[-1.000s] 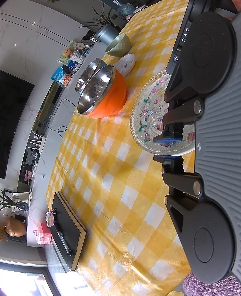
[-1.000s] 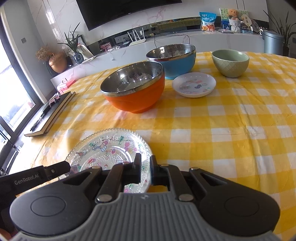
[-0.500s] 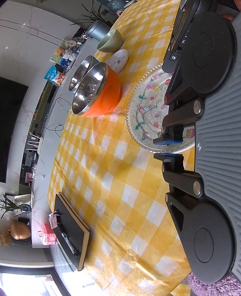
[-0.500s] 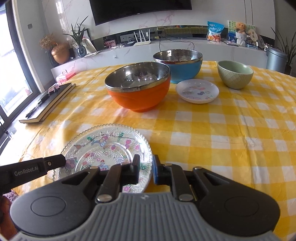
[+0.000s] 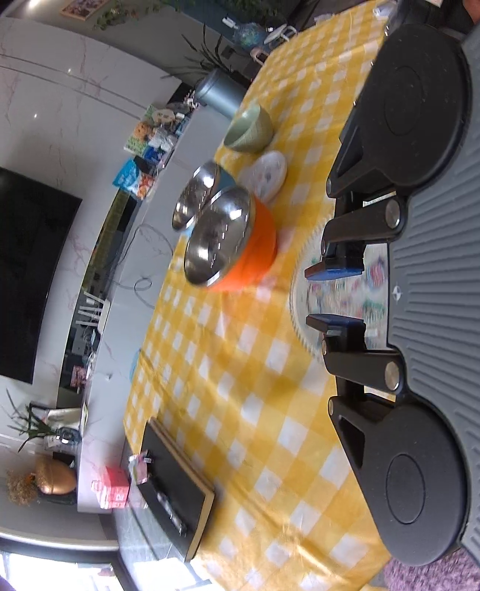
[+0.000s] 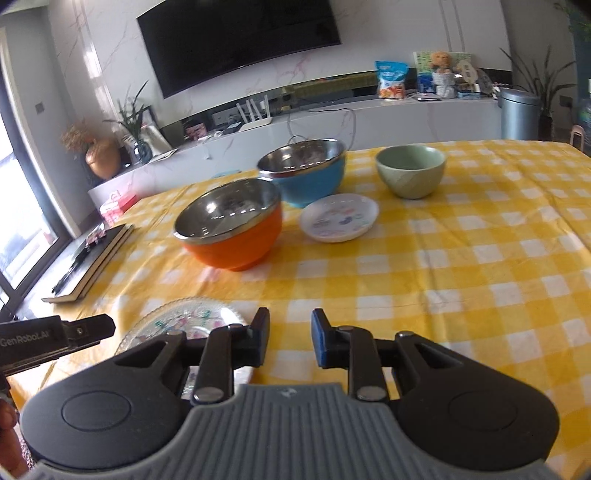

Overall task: Organize plates and bowls
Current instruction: 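Move both grippers to the small white sticker plate and grasp its rim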

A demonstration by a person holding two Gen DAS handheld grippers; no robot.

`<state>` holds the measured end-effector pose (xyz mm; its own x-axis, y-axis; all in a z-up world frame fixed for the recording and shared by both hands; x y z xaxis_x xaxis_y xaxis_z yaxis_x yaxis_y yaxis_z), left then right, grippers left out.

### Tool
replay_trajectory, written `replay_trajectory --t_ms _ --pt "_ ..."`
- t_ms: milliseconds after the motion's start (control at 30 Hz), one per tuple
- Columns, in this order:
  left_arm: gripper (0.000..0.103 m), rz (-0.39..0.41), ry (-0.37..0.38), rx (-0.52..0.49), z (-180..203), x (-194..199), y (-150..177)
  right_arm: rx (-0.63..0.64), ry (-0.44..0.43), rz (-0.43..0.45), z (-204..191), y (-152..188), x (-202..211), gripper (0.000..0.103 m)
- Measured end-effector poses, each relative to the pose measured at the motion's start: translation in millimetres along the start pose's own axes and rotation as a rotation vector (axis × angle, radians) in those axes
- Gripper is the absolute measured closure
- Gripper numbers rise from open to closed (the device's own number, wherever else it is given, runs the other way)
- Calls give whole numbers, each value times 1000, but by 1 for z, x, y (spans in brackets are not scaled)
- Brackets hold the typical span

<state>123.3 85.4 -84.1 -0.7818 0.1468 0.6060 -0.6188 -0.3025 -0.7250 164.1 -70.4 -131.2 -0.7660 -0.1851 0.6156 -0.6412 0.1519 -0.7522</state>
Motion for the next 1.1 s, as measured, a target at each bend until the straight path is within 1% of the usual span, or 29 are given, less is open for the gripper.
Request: replay_trajectory --t_ms 100,133,200,267,333,400,433,500,633,833,1100 --pt "80 -16 46 20 19 -6 0 -35 35 7 19 -3 4 77" --pt "79 -20 50 14 26 -8 0 -49 44 11 26 -4 5 73" --pt "76 -25 60 1 40 -14 0 -74 57 16 38 -5 5 70" --pt "71 -33 76 1 52 -20 0 -101 71 16 52 -7 5 68" --pt "61 -36 89 4 64 -28 -1 -126 81 17 64 -8 3 65" --pt "58 -39 101 6 75 -36 -1 -152 93 17 75 -10 0 61" --pt "57 -43 108 11 80 -40 -2 -163 98 18 80 -10 -2 57" --pt "56 -52 128 35 88 -50 -3 -180 103 22 89 -13 -6 55" --pt "56 -65 124 45 101 -70 -5 -199 114 27 104 -21 -16 55" --pt "56 -96 120 47 113 -100 -3 -228 105 32 116 -36 -36 55" --pt "56 -115 112 86 115 -138 -5 -251 92 33 122 -57 -73 56"
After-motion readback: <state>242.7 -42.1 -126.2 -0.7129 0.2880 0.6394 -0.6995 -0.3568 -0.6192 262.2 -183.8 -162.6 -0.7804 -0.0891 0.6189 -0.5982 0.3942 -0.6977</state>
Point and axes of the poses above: each gripper's, at about its wrist camera, not at the fingertips, and x roughly against the way its jaws point, z to its right, y to its underside, the point moved 9 cm from there along -x, roughly the way its jaws point, and after that the axes turned 3 degrees about y, right-handed, at the moved point
